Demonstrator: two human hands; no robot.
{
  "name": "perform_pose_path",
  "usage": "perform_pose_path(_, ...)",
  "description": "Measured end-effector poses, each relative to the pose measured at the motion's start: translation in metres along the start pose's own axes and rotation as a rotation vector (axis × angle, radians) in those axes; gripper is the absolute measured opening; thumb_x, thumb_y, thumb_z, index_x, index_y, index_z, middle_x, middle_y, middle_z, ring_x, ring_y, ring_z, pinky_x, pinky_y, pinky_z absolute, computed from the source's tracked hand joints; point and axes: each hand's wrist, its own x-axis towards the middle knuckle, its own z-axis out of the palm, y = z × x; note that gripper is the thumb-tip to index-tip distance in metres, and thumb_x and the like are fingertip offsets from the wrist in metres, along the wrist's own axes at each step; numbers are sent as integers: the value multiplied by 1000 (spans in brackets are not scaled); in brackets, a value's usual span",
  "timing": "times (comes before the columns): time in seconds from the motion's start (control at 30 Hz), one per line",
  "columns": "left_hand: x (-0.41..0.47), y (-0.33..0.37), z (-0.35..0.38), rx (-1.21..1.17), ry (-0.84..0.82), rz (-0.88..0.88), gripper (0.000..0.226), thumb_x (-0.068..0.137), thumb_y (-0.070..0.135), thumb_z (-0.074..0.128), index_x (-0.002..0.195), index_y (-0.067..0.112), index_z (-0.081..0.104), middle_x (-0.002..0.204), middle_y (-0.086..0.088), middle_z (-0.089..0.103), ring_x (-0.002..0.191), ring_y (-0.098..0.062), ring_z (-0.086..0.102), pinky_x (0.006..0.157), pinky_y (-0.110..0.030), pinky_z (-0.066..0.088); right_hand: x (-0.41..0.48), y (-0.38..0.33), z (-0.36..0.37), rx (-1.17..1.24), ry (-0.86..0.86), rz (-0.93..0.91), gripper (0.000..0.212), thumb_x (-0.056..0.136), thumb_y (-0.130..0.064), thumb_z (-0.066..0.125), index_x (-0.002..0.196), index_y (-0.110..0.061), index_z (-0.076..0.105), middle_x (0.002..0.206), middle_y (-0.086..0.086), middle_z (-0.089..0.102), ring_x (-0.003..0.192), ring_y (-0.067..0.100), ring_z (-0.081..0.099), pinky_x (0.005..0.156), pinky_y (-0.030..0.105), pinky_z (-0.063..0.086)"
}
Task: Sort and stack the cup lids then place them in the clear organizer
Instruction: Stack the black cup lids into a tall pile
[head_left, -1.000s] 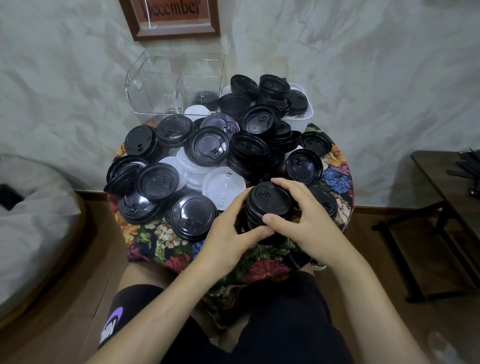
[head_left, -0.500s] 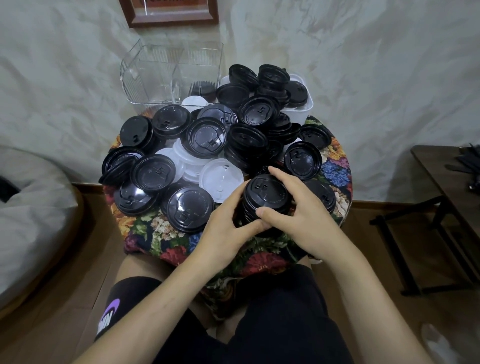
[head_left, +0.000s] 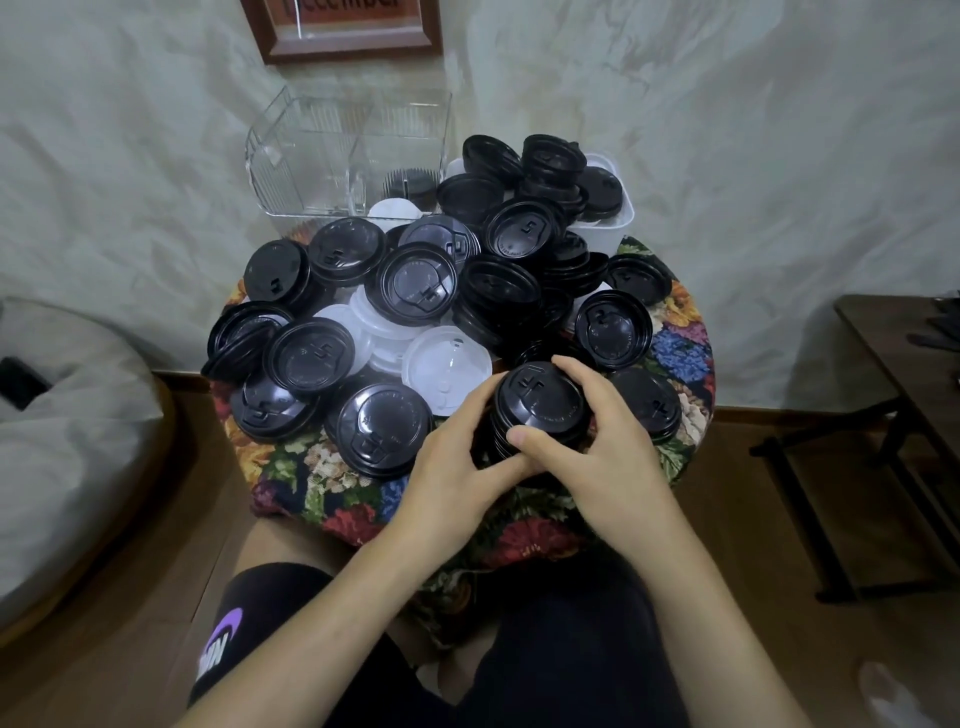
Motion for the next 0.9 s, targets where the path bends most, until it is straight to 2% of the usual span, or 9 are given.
perform_pose_path(0.27, -1, -3, 1, 43, 3, 3, 68, 90, 26, 80, 150, 35, 49, 137, 23, 64, 129, 1, 57, 111, -40, 47, -3, -5, 2, -34, 50, 34, 82, 76, -54, 84, 149, -42, 47, 141, -24, 55, 128, 0, 54, 110, 35, 46)
perform_pose_path(0.4, -2, -1, 0, 24, -6, -8, 83, 90, 31, 79, 160, 38, 34, 149, 21, 55, 139, 5, 47, 118, -32, 39, -1, -3, -3, -45, 7, 36, 91, 68, -69, 79, 149, -44, 45, 142, -23, 57, 131, 1, 54, 111, 38, 47)
perform_pose_path(0.47, -3, 1, -1, 17, -15, -2, 83, 91, 32, 79, 160, 40, 33, 150, 22, 54, 139, 6, 46, 119, -30, 37, 1, -3, -7, -35, -29, 35, 94, 66, -75, 74, 150, -45, 44, 141, -24, 58, 130, -1, 54, 112, 36, 46)
perform_pose_path(0.53, -2, 1, -1, 22, -11, 1, 83, 89, 31, 81, 158, 41, 36, 148, 22, 56, 138, 7, 47, 119, -33, 38, 3, -3, -13, 11, -87, 25, 86, 75, -68, 76, 151, -44, 45, 136, -27, 60, 127, -7, 55, 112, 32, 46)
perform_pose_path(0.6, -2, 1, -2, 34, -12, -3, 84, 85, 36, 80, 157, 43, 37, 146, 23, 57, 137, 5, 49, 119, -36, 39, 5, -1, -19, 44, -143, 11, 74, 85, -52, 77, 152, -40, 46, 131, -31, 62, 123, -12, 55, 111, 28, 45)
perform_pose_path(0.67, -2, 0, -2, 34, -18, -2, 85, 84, 40, 78, 157, 43, 36, 146, 23, 57, 137, 5, 49, 119, -37, 40, 7, 2, -21, 64, -166, 2, 71, 88, -45, 77, 152, -37, 47, 131, -30, 62, 124, -12, 56, 112, 27, 45)
perform_pose_path(0.8, -2, -1, -3, 28, -31, 9, 84, 88, 36, 80, 158, 41, 35, 149, 23, 55, 139, 6, 46, 120, -36, 38, 7, 7, -22, 124, -167, -6, 75, 80, -52, 78, 149, -41, 49, 136, -26, 62, 128, -7, 56, 115, 34, 44)
perform_pose_path(0.9, -3, -2, -4, 17, -46, 20, 75, 94, 48, 69, 159, 41, 33, 153, 24, 50, 142, 7, 42, 121, -34, 36, 7, 11, -21, 143, -149, -25, 71, 80, -51, 80, 144, -39, 52, 135, -24, 63, 129, -3, 57, 115, 39, 44)
